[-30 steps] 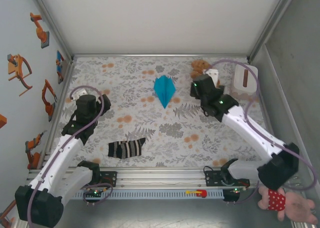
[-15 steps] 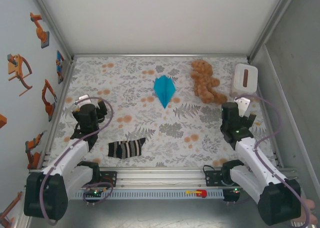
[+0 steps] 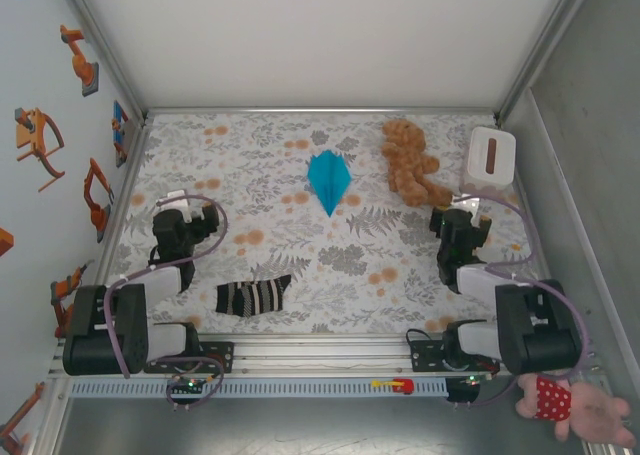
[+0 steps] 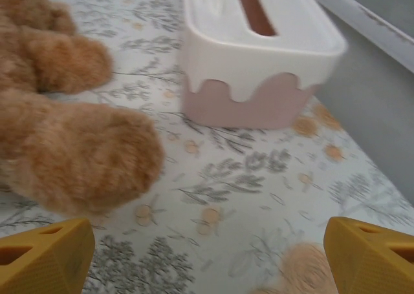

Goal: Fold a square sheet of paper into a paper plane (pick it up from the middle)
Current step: Reset both arms

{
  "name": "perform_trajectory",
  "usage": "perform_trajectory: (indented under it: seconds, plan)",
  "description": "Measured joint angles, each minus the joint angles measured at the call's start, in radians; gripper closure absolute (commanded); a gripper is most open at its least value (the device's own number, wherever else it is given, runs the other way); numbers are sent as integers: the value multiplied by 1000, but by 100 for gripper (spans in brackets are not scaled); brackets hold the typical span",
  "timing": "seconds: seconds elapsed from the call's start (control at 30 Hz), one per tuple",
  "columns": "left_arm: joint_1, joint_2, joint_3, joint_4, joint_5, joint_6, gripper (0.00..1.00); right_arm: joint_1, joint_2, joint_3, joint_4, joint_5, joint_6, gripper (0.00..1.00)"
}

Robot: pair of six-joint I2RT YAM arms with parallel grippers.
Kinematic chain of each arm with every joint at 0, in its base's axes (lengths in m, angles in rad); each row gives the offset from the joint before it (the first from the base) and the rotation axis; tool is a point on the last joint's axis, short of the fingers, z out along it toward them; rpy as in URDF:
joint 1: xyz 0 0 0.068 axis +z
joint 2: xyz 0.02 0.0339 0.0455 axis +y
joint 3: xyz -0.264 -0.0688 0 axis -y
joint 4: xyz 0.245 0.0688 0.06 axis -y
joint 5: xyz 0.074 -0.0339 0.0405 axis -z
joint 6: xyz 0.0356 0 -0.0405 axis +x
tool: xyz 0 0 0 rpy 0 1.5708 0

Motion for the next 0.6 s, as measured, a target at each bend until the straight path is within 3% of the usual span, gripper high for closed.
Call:
perform_trajectory:
  seconds: [0.23, 0.6]
  plan:
    - [69, 88, 5, 111, 110, 6, 4, -53, 161, 1, 219, -134, -55, 10]
    - [72, 268, 44, 201, 176, 18, 4, -96, 247, 6, 329, -227, -51, 10]
